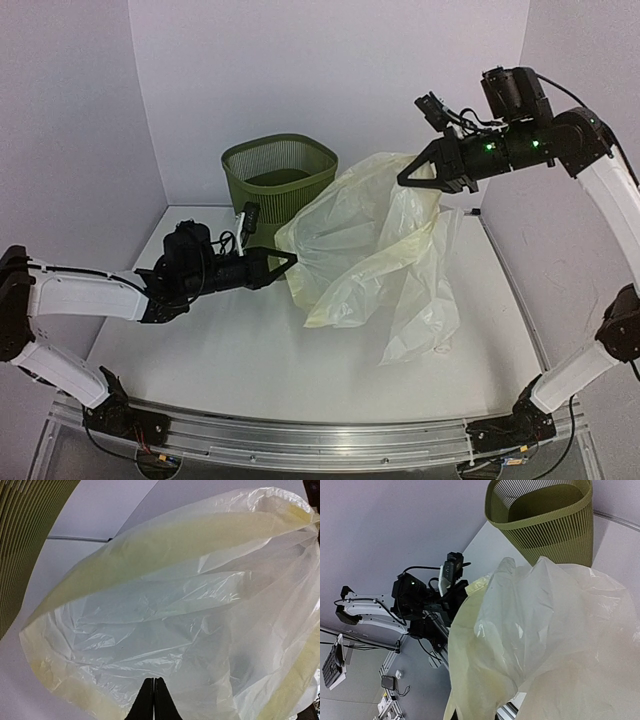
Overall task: Put the trash bags into the trash bin
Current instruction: Unfold the trash bag at the center of the board.
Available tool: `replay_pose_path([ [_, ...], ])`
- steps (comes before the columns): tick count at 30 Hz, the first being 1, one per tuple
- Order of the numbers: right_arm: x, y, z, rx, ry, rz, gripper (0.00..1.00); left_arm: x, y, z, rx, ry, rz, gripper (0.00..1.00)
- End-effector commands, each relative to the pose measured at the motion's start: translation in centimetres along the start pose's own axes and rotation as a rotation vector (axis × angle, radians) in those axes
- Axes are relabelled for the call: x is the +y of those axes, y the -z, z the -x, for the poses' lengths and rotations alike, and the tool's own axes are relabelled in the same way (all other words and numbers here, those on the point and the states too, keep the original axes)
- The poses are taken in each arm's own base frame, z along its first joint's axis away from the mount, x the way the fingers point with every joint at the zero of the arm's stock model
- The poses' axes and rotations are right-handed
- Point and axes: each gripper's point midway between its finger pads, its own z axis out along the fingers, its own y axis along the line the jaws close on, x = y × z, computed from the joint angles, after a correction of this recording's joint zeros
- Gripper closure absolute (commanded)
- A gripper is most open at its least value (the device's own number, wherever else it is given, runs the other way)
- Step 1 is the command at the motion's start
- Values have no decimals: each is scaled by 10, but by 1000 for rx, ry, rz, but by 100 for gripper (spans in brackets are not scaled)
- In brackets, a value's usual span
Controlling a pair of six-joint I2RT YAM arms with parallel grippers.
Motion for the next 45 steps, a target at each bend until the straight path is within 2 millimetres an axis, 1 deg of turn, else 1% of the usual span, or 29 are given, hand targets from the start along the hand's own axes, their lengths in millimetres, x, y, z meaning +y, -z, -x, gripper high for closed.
replay_pose_path([
  [1, -7, 6, 8, -62, 33, -56, 100, -44, 19, 56, -132, -107, -62, 100],
  [6, -14, 4, 9, -66, 44, -89, 100, -47, 28, 74, -160, -141, -4, 100],
  [8, -15, 4, 8, -66, 49, -92, 100, -45, 27, 73, -137, -149, 21, 100],
  [10, -15, 6, 9, -73, 50, -94, 100, -34, 25, 64, -87, -151, 78, 99],
  [11, -13, 7, 9, -75, 53, -86, 100, -26, 25, 62, -75, -144, 116, 74],
  [12, -11, 8, 10, -77, 54, -78, 100, -20, 26, 60, -66, -140, 146, 39],
  [13, -8, 9, 10, -79, 55, -68, 100, -17, 28, 59, -65, -137, 168, 10],
  [14, -6, 9, 10, -77, 57, -57, 100, -13, 30, 60, -68, -130, 193, 1],
  [16, -1, 10, 13, -79, 56, -37, 100, -5, 36, 62, -73, -126, 250, 0],
  [18, 5, 12, 15, -82, 61, -12, 100, -2, 39, 59, -63, -133, 267, 0],
  [22, 21, 15, 20, -80, 63, 58, 100, -9, 31, 43, 9, -144, 191, 0],
  [25, 36, 21, 21, -77, 66, 117, 100, -4, 26, 36, 46, -123, 160, 0],
  [29, 47, 29, 22, -82, 75, 160, 100, 3, 27, 36, 73, -37, 63, 0],
  [30, 49, 30, 21, -79, 77, 170, 100, -1, 27, 37, 66, -31, 15, 0],
  [31, 50, 31, 21, -77, 79, 176, 100, -10, 27, 39, 58, -29, -48, 0],
  [35, 51, 30, 19, -68, 74, 186, 100, -39, 21, 36, 74, -19, -260, 0],
  [36, 51, 30, 18, -66, 72, 188, 100, -44, 19, 37, 80, -21, -296, 0],
  [37, 51, 30, 18, -65, 72, 187, 100, -45, 15, 38, 86, -12, -308, 0],
  [38, 50, 30, 18, -67, 73, 184, 100, -47, 12, 40, 93, -8, -321, 5],
  [39, 49, 30, 18, -70, 73, 178, 100, -45, 8, 40, 101, -1, -321, 20],
  [40, 48, 31, 18, -75, 75, 169, 100, -45, 6, 40, 104, 1, -324, 46],
  [41, 44, 31, 18, -83, 77, 150, 100, -45, 6, 43, 95, 4, -315, 75],
  [42, 41, 30, 19, -90, 79, 130, 100, -45, 6, 46, 85, 3, -303, 98],
  [43, 34, 28, 20, -97, 81, 100, 100, -46, 8, 51, 71, -16, -289, 100],
  [45, 16, 21, 23, -115, 91, 11, 100, -55, 18, 66, 21, -58, -268, 100],
])
